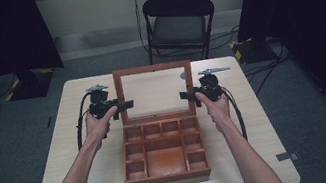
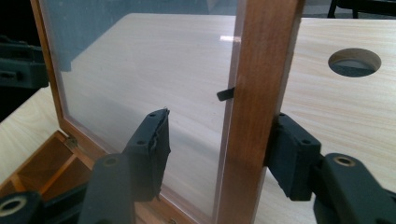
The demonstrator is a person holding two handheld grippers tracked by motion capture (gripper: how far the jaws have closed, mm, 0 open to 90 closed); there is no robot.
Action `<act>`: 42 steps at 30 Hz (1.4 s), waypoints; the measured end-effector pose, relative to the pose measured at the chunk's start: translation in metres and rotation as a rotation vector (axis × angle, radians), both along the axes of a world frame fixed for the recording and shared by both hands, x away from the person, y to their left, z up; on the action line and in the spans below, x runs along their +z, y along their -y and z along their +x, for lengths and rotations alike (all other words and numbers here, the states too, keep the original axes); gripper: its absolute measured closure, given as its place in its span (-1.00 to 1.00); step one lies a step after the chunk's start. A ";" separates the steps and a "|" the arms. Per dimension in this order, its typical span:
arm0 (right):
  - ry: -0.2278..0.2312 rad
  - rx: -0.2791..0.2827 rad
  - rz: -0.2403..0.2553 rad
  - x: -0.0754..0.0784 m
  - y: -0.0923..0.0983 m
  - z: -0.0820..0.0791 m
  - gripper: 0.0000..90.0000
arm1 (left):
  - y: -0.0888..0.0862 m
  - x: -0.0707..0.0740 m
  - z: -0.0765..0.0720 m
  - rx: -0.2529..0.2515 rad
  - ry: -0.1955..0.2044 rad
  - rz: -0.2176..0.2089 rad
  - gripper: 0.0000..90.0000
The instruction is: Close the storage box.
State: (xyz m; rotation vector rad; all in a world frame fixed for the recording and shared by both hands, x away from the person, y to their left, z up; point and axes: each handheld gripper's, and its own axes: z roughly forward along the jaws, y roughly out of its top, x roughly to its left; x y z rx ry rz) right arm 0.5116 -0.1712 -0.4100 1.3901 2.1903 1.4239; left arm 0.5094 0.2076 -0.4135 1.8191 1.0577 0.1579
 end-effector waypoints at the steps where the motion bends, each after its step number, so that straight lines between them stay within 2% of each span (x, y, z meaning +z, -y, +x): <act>1: 0.001 0.001 0.006 0.001 0.000 -0.001 -0.04 | 0.000 0.001 -0.002 -0.001 0.009 0.013 -0.15; 6: 0.006 0.001 0.015 0.005 -0.001 -0.004 -0.08 | -0.002 0.004 -0.008 -0.013 0.024 0.010 -0.15; 9: 0.016 0.018 0.015 0.006 -0.001 -0.005 -0.12 | -0.004 0.004 -0.013 -0.025 0.038 -0.011 -0.15; 11: 0.020 0.031 0.012 0.006 -0.003 -0.004 -0.19 | -0.002 0.005 -0.016 -0.021 0.054 0.022 -0.15; 12: 0.015 0.041 0.020 0.005 -0.004 -0.004 -0.21 | -0.002 0.006 -0.017 -0.020 0.053 0.016 -0.15; 13: 0.020 0.038 0.001 0.004 -0.008 -0.004 -0.16 | -0.003 0.006 -0.018 -0.025 0.053 0.016 -0.15; 16: 0.030 0.029 -0.004 0.004 -0.009 -0.005 -0.13 | -0.004 0.007 -0.018 -0.023 0.048 0.023 -0.13; 19: 0.025 0.029 -0.004 0.006 -0.007 -0.006 -0.05 | -0.005 0.007 -0.018 -0.020 0.030 0.014 -0.09; 21: 0.025 0.036 0.000 0.008 -0.005 -0.008 -0.03 | -0.006 0.007 -0.017 0.009 0.009 -0.010 -0.10; 25: 0.035 0.045 -0.019 0.012 -0.006 -0.013 -0.04 | -0.004 0.010 -0.017 -0.005 0.025 -0.008 0.10; 32: 0.033 0.045 -0.027 0.014 -0.005 -0.022 -0.03 | -0.003 0.013 -0.019 -0.026 0.031 -0.014 0.11; 33: 0.022 0.037 -0.007 0.014 -0.004 -0.024 -0.04 | -0.004 0.014 -0.020 -0.031 0.033 -0.013 0.10; 38: 0.027 0.039 -0.001 0.015 -0.004 -0.029 -0.06 | -0.005 0.014 -0.025 -0.043 0.040 -0.025 0.09; 42: 0.024 0.044 0.005 0.016 -0.003 -0.032 -0.07 | -0.005 0.016 -0.028 -0.045 0.043 -0.009 0.08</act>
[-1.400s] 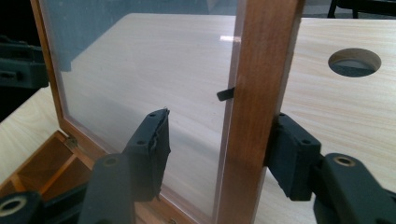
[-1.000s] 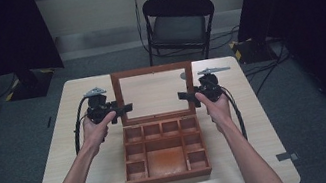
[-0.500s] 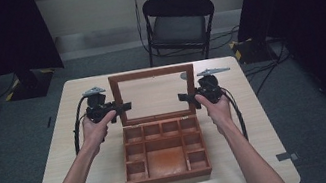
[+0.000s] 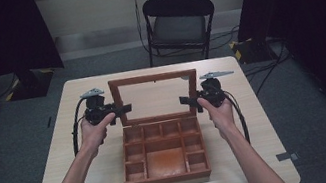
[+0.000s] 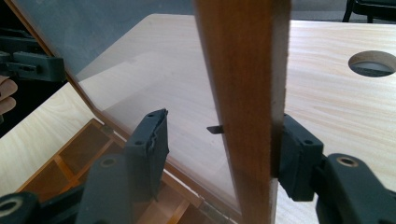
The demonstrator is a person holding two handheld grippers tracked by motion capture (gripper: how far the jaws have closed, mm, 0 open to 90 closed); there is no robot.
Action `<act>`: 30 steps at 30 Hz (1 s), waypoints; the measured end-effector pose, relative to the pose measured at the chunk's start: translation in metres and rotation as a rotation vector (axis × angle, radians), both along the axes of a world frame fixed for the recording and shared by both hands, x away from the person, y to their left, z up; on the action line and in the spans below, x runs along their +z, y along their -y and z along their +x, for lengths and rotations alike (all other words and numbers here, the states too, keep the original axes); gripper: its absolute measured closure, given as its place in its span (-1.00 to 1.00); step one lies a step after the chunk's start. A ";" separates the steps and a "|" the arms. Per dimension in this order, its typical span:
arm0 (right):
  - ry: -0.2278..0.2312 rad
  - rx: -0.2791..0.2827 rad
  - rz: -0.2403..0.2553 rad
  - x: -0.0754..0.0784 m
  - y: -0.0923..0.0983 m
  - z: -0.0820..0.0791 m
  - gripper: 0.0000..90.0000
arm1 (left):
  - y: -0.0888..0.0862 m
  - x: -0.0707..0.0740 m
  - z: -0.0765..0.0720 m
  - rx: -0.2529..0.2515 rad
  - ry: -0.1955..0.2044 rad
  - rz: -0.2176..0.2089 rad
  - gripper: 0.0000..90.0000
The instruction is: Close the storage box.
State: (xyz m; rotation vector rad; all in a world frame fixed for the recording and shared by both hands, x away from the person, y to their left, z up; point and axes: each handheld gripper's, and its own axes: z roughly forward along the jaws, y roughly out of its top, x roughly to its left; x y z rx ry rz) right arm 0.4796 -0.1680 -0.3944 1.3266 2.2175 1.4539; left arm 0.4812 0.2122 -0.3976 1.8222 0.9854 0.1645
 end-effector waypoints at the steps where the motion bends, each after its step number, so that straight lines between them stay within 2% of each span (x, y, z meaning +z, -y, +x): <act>1: 0.000 0.002 0.000 0.001 0.000 -0.002 -0.08 | 0.000 0.001 -0.002 -0.006 0.001 -0.002 0.07; 7: -0.011 0.017 0.020 0.001 0.002 -0.006 -0.09 | -0.002 0.001 -0.009 -0.013 0.020 0.008 0.08; 10: -0.010 0.017 0.018 0.002 0.002 -0.008 -0.11 | -0.003 0.002 -0.010 -0.021 0.017 0.007 0.07; 13: -0.015 0.024 0.024 0.002 0.001 -0.013 -0.21 | -0.004 0.005 -0.013 -0.034 0.020 0.011 0.07; 17: -0.022 0.028 0.023 0.004 0.002 -0.016 -0.18 | -0.007 0.007 -0.018 -0.042 0.032 -0.001 0.07; 21: -0.015 0.019 0.017 0.005 0.004 -0.019 -0.15 | -0.011 0.005 -0.019 -0.031 0.029 0.000 0.07; 24: -0.021 0.006 0.025 0.003 0.010 -0.023 -0.16 | -0.015 -0.002 -0.018 -0.014 0.018 -0.003 0.07; 26: -0.026 0.011 0.031 0.002 0.012 -0.024 -0.17 | -0.016 -0.003 -0.018 -0.018 0.016 -0.002 0.04; 29: -0.019 0.033 0.031 0.002 0.013 -0.026 -0.17 | -0.010 -0.003 -0.019 -0.062 0.023 -0.007 0.02; 30: -0.019 0.033 0.031 0.002 0.013 -0.026 -0.17 | -0.010 -0.003 -0.019 -0.062 0.023 -0.007 0.05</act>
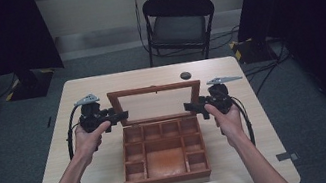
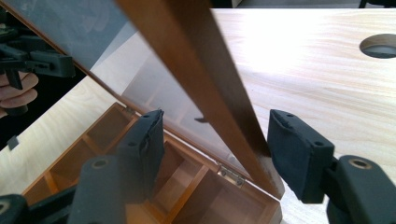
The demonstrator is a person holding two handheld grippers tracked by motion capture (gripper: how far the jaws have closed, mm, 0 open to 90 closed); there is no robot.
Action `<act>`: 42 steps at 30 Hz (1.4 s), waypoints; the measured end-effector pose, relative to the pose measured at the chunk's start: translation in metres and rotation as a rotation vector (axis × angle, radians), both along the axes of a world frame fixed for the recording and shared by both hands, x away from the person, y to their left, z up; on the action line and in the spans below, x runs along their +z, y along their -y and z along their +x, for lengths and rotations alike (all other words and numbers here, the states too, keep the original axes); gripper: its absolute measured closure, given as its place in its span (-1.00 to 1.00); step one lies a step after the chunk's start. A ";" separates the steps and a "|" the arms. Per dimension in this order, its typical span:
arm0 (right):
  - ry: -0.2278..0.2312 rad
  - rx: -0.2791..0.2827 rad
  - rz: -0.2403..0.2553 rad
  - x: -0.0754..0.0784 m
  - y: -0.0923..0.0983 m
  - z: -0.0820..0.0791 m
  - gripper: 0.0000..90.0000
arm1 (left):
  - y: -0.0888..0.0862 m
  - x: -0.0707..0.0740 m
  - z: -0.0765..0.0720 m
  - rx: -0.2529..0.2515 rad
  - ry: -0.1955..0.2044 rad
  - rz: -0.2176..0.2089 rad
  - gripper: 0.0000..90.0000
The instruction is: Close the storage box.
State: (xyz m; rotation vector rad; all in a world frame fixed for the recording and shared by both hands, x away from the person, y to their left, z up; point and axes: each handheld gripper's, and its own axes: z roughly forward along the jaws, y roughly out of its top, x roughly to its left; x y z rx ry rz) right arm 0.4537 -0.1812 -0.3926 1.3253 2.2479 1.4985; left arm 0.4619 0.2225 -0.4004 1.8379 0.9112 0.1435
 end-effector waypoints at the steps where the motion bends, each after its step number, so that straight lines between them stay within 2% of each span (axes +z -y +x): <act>1: -0.003 -0.002 0.002 0.000 0.000 -0.001 -0.17 | 0.002 0.001 -0.001 -0.005 0.001 0.014 0.05; 4: -0.006 -0.002 0.003 -0.001 -0.001 -0.003 -0.17 | 0.005 0.002 -0.005 -0.017 0.011 0.023 0.04; 6: -0.005 -0.003 -0.001 -0.002 -0.001 -0.006 -0.17 | 0.004 0.002 -0.007 -0.020 0.000 0.019 0.03; 7: -0.012 -0.007 0.001 -0.002 -0.001 -0.007 -0.18 | 0.004 0.002 -0.010 -0.025 -0.001 0.033 0.02; 10: -0.020 -0.008 0.000 -0.003 0.000 -0.009 -0.20 | 0.004 0.001 -0.012 -0.030 0.000 0.036 0.01; 14: -0.018 0.001 -0.017 -0.004 0.000 -0.013 -0.23 | 0.005 0.001 -0.017 -0.030 0.007 0.048 -0.01; 20: -0.009 0.004 -0.040 -0.004 -0.001 -0.020 -0.25 | 0.006 0.000 -0.023 -0.028 0.003 0.064 -0.15; 24: 0.006 -0.006 -0.055 -0.004 -0.002 -0.024 -0.28 | 0.001 -0.002 -0.027 -0.005 0.001 0.067 -0.26; 26: -0.002 -0.010 -0.060 -0.004 -0.002 -0.025 -0.32 | 0.001 -0.002 -0.028 -0.007 0.001 0.067 -0.26; 27: -0.027 -0.001 -0.060 -0.006 -0.002 -0.025 -0.36 | 0.002 -0.002 -0.029 -0.009 0.002 0.079 -0.27; 30: -0.011 0.015 -0.069 -0.008 -0.002 -0.027 -0.37 | 0.002 -0.003 -0.032 -0.013 0.002 0.082 -0.25; 33: -0.041 0.015 -0.060 -0.011 0.000 -0.028 -0.38 | 0.003 -0.004 -0.037 -0.008 0.009 0.077 -0.25; 38: -0.056 0.025 -0.066 -0.012 0.000 -0.029 -0.39 | 0.002 -0.003 -0.040 -0.019 0.013 0.088 -0.26; 42: -0.058 0.029 -0.081 -0.012 0.001 -0.030 -0.39 | -0.001 -0.004 -0.044 -0.017 0.005 0.064 -0.25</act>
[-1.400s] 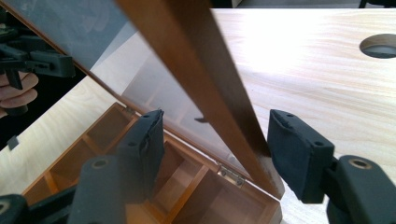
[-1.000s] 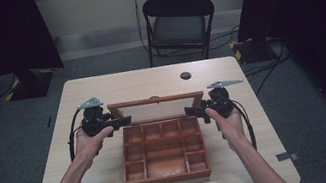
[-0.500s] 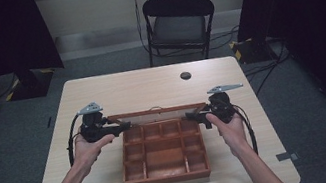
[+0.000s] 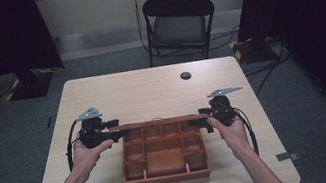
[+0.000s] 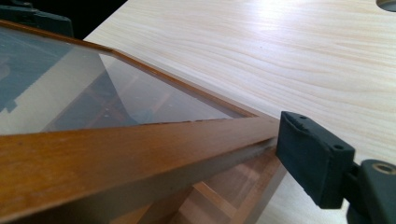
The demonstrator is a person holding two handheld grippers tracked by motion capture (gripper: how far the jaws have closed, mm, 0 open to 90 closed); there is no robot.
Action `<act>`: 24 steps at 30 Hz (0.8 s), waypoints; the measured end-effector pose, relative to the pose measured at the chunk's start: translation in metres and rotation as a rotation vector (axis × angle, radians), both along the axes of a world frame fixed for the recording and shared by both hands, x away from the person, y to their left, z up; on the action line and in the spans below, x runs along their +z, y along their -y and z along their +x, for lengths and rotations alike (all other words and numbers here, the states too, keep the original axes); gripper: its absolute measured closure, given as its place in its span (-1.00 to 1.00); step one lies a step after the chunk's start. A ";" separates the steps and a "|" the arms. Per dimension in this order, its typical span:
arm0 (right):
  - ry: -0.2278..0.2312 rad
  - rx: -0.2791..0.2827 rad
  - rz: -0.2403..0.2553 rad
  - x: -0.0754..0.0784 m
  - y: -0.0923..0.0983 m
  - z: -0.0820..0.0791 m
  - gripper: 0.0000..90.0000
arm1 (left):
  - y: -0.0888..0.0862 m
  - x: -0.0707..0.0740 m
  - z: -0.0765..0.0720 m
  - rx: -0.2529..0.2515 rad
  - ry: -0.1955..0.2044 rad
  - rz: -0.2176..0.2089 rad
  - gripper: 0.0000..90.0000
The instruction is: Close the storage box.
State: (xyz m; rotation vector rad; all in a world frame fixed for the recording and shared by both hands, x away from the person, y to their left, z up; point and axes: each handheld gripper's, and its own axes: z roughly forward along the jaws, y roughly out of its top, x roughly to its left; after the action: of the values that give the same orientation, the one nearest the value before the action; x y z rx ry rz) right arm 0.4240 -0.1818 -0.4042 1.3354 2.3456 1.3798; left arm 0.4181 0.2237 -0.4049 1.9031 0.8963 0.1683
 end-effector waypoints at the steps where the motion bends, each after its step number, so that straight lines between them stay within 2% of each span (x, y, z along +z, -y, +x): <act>1: 0.001 -0.002 -0.003 0.000 0.001 0.000 -0.39 | -0.001 -0.001 0.000 -0.004 0.002 0.000 -0.26; 8: -0.009 0.003 0.003 -0.003 0.003 -0.003 -0.41 | -0.002 -0.003 -0.001 0.001 -0.012 0.004 -0.38; 14: -0.014 0.006 -0.015 -0.004 0.010 -0.008 -0.40 | 0.000 -0.001 -0.007 -0.022 -0.003 0.016 -0.38; 16: -0.004 0.024 -0.038 -0.002 0.015 -0.011 -0.44 | 0.001 0.001 -0.009 -0.034 0.001 0.022 -0.39; 20: -0.008 0.015 -0.058 -0.002 0.021 -0.013 -0.43 | 0.001 0.001 -0.014 -0.039 0.008 0.023 -0.39; 21: -0.042 0.023 -0.073 -0.004 0.023 -0.012 -0.47 | 0.000 0.000 -0.015 -0.043 0.007 0.024 -0.39; 22: -0.042 0.023 -0.073 -0.004 0.023 -0.012 -0.47 | 0.000 0.000 -0.015 -0.043 0.007 0.024 -0.39; 23: -0.095 0.027 -0.127 -0.010 0.025 -0.011 -0.43 | 0.000 0.000 -0.016 -0.046 0.007 0.023 -0.39; 24: -0.095 0.027 -0.127 -0.010 0.025 -0.011 -0.43 | -0.001 0.000 -0.017 -0.046 0.009 0.025 -0.39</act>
State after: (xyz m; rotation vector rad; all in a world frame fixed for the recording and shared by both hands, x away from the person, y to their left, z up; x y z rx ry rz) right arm 0.4135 -0.2063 -0.4140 1.3665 2.4741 1.1758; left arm 0.4009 0.2245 -0.4045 1.9431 0.8471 0.1603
